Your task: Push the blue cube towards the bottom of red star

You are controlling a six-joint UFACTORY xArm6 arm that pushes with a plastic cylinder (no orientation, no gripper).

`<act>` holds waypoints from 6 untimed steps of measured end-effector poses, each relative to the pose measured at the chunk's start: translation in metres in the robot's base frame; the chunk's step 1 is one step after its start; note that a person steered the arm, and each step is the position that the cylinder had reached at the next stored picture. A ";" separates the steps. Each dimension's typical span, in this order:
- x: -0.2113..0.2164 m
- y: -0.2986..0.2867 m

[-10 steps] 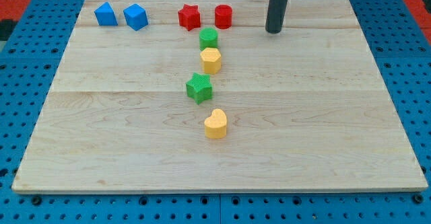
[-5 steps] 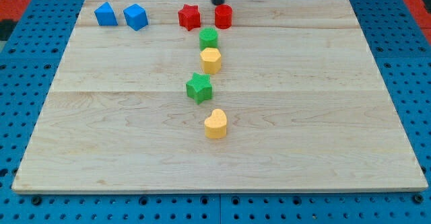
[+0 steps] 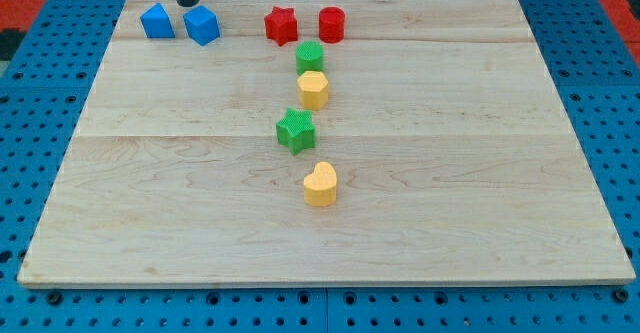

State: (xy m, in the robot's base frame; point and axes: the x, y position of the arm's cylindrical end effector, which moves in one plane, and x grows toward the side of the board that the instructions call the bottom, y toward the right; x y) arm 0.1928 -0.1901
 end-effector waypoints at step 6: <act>0.039 0.018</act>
State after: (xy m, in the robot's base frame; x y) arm 0.2319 -0.1717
